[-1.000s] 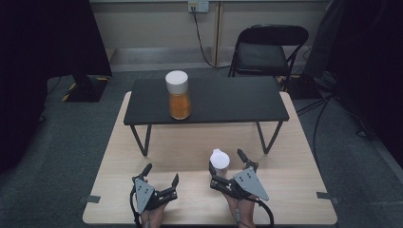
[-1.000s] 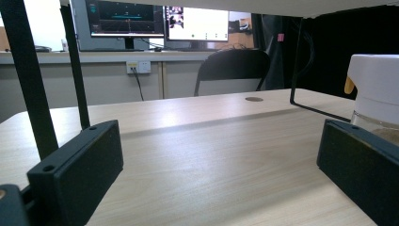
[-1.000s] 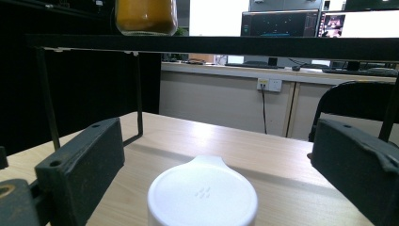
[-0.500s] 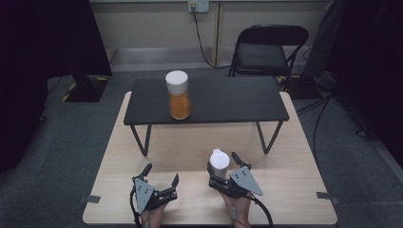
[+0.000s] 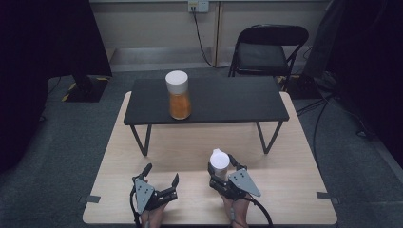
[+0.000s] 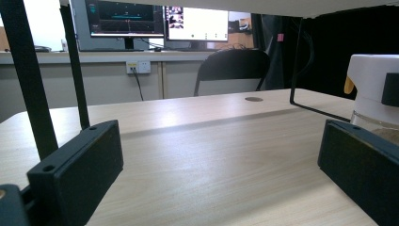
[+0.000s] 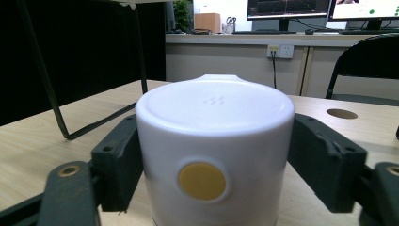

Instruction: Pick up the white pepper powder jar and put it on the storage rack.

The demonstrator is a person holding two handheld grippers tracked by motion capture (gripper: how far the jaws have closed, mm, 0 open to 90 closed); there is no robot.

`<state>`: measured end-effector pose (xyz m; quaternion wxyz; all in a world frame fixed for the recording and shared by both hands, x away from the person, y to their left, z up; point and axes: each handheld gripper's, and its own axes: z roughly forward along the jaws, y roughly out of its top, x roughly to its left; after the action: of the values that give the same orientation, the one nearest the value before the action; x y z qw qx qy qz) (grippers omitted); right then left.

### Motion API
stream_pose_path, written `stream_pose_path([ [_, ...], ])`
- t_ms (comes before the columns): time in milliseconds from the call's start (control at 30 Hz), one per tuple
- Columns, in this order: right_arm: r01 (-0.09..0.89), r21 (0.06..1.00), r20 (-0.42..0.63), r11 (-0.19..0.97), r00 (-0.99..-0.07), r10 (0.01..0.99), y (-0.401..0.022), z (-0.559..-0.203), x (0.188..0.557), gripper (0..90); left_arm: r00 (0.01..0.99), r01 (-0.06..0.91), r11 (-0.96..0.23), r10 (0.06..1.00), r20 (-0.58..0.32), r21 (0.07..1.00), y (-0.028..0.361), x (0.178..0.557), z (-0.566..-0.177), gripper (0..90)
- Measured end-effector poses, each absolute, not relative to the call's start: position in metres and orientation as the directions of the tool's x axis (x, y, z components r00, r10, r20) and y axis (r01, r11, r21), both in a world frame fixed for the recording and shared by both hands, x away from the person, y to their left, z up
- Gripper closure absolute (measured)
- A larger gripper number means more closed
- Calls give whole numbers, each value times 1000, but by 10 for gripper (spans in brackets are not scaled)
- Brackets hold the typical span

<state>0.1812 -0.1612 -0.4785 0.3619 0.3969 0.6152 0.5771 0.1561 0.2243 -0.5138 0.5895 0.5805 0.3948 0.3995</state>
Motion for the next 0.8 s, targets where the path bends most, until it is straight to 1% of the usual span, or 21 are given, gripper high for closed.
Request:
stream_pose_path([
  [67, 79, 997, 19, 17, -432, 902, -162, -479, 183, 255, 369, -13, 7, 929, -2, 1000, 224, 156, -514, 0],
  [167, 68, 997, 9, 23, -435, 900, -162, -481, 183, 295, 372, -12, 8, 928, -3, 1000, 225, 156, -514, 0],
  [367, 50, 999, 3, 21, -433, 901, -161, -485, 182, 299, 372, -12, 8, 928, -3, 1000, 225, 156, -514, 0],
  [800, 71, 997, 13, 20, -434, 901, -162, -479, 183, 301, 372, -12, 8, 928, -3, 1000, 225, 156, -514, 0],
])
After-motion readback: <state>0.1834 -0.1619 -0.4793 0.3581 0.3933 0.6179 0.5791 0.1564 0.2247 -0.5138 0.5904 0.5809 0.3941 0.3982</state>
